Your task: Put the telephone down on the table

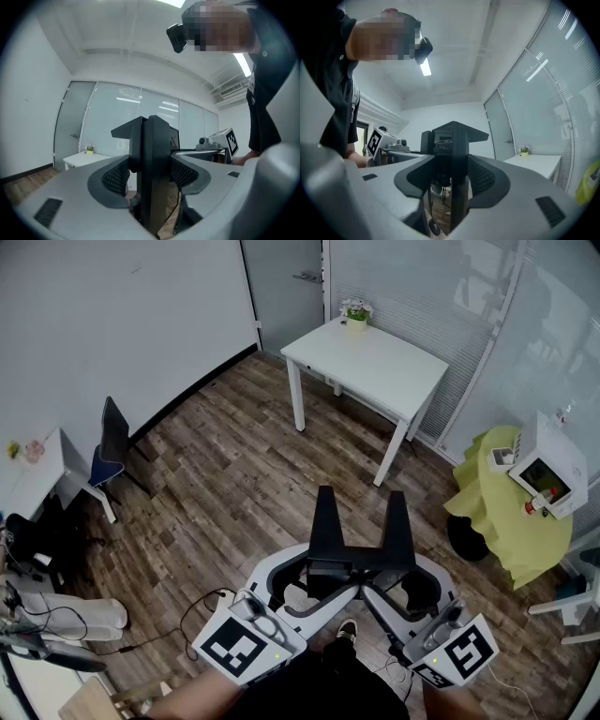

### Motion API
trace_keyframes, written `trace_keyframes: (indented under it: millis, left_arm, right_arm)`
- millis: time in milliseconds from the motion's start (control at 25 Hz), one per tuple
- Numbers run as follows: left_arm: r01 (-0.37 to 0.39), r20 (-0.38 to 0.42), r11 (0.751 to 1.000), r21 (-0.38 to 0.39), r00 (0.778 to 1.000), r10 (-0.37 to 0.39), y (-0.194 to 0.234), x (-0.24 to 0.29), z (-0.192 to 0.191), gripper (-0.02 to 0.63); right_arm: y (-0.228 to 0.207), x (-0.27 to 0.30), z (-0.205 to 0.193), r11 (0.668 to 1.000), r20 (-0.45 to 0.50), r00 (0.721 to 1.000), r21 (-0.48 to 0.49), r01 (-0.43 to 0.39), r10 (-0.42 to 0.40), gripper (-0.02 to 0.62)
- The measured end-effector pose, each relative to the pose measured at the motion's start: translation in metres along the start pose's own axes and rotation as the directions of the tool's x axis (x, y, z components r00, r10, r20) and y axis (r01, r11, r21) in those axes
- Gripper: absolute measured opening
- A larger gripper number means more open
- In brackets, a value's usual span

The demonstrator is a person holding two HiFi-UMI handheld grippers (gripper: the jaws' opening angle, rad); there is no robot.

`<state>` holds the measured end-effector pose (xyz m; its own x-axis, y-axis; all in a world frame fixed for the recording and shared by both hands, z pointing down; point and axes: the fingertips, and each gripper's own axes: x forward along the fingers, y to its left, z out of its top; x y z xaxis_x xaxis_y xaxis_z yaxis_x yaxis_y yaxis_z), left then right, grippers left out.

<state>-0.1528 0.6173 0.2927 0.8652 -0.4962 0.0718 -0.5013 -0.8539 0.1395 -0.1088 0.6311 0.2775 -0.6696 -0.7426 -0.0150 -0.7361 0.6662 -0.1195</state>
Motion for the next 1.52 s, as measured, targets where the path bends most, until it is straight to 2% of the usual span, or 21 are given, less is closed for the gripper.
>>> trace_keyframes:
  millis: [440, 1000, 1360, 1520]
  left_arm:
    - [-0.005, -0.002, 1.0, 0.004, 1.0, 0.005, -0.005, -0.002, -0.001, 0.278]
    - [-0.052, 0.007, 0.999, 0.016, 0.999, 0.052, -0.021, 0.028, 0.003, 0.278]
    - [-0.082, 0.032, 0.997, 0.017, 0.996, 0.081, -0.015, 0.049, 0.013, 0.278]
    - [-0.105, 0.02, 0.994, 0.015, 0.994, 0.104, 0.006, 0.051, 0.009, 0.278]
  right_arm:
    - [0.003, -0.004, 0.0, 1.0, -0.014, 1.0, -0.009, -0.012, 0.012, 0.232]
    - [-0.025, -0.024, 0.007, 0.998, -0.014, 0.998, -0.008, -0.059, 0.059, 0.232]
    - [-0.048, -0.018, 0.012, 0.994, -0.019, 0.994, -0.002, -0.11, 0.11, 0.232]
    - [-0.055, -0.001, 0.007, 0.993, -0.016, 0.993, 0.01, -0.118, 0.118, 0.232]
